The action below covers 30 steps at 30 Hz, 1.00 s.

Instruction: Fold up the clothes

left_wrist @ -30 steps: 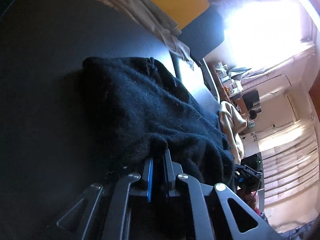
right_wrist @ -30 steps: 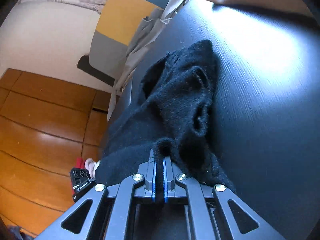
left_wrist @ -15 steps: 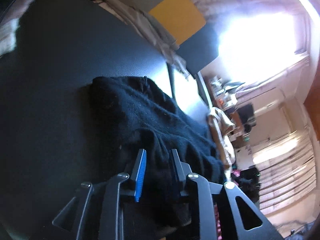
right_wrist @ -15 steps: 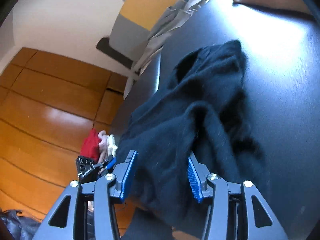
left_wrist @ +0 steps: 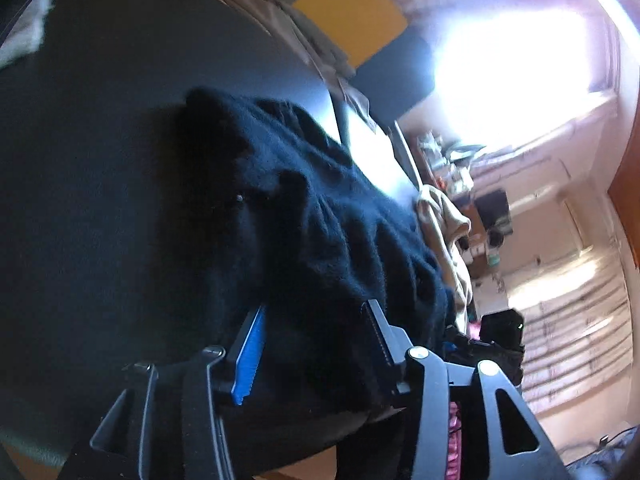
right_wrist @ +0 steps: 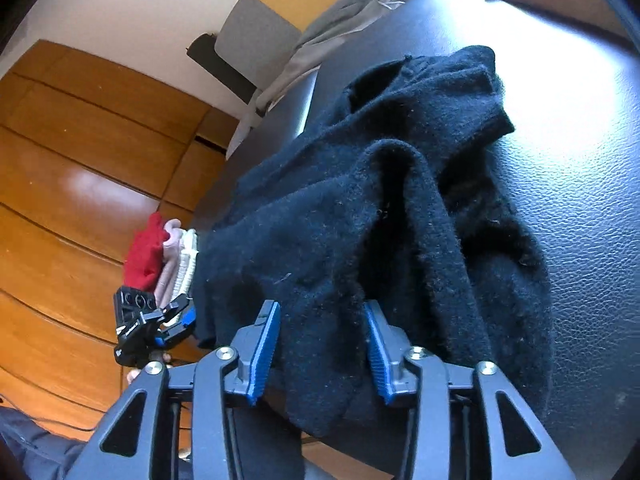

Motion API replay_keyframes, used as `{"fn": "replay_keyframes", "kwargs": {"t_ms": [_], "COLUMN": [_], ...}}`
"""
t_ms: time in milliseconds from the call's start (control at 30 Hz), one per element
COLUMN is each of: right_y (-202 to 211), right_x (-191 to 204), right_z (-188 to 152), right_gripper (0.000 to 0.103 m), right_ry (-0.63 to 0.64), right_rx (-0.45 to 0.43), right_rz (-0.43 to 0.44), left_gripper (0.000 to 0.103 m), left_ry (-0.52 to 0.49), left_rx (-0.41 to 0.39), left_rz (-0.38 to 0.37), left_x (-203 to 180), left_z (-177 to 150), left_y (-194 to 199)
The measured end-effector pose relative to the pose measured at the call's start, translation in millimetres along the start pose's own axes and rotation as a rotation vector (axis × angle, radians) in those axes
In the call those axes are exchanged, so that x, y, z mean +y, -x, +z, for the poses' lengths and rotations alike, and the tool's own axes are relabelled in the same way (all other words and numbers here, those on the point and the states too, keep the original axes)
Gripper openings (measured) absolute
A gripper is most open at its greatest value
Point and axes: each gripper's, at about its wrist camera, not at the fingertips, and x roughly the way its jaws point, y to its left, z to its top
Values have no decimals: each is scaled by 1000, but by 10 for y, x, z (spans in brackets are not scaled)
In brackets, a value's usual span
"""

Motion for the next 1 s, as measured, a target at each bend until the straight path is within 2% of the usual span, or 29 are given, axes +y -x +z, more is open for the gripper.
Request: {"fn": "replay_keyframes", "kwargs": {"t_ms": [33, 67, 100, 133, 200, 367, 467, 600, 700, 733, 767, 833, 900, 933, 967, 1000], "right_y": [4, 14, 36, 57, 114, 252, 238, 139, 4, -48, -104, -203, -220, -170, -113, -60], "right_x": [-8, -14, -15, -17, 50, 243, 292, 207, 10, -69, -153, -308, -394, -386, -345, -285], "right_z": [-1, 2, 11, 19, 69, 326, 567, 958, 1259, 1339, 1391, 1477, 1483, 1466, 1431, 1383], "right_gripper": [30, 22, 20, 19, 11, 10, 10, 10, 10, 10, 13, 15, 26, 33, 45, 51], "right_ry": [3, 5, 6, 7, 28, 63, 43, -3, -71, -101, -136, -204, -245, -235, -215, -191], "right_rx": [-1, 0, 2, 3, -2, -47, -83, -141, -180, -186, -181, -170, -165, -183, -199, -205], "right_rz": [-11, -20, -26, -32, -19, 62, 119, 131, 87, 71, 60, 47, 70, 78, 89, 94], "left_gripper": [46, 34, 12, 3, 4, 4, 4, 4, 5, 9, 19, 21, 22, 22, 22, 23], "left_ry": [-29, -61, -74, -68, -59, -26, 14, 96, 184, 216, 258, 353, 377, 352, 330, 309], "left_rx": [8, 17, 22, 19, -11, -112, -132, -152, -169, -170, -153, -106, -114, -139, -149, -154], "left_rz": [2, 4, -5, -36, -115, -232, -277, -274, -228, -188, -170, -148, -118, -98, -85, -75], "left_x": [-47, -97, -142, -170, -234, -303, -284, -167, 46, 110, 185, 339, 389, 367, 333, 297], "left_z": [8, 16, 30, 56, 138, 461, 721, 1077, 1264, 1331, 1367, 1401, 1365, 1321, 1262, 1200], "left_y": [-17, -35, -46, -29, 58, 299, 280, 87, -40, -125, -210, -351, -354, -303, -271, -244]}}
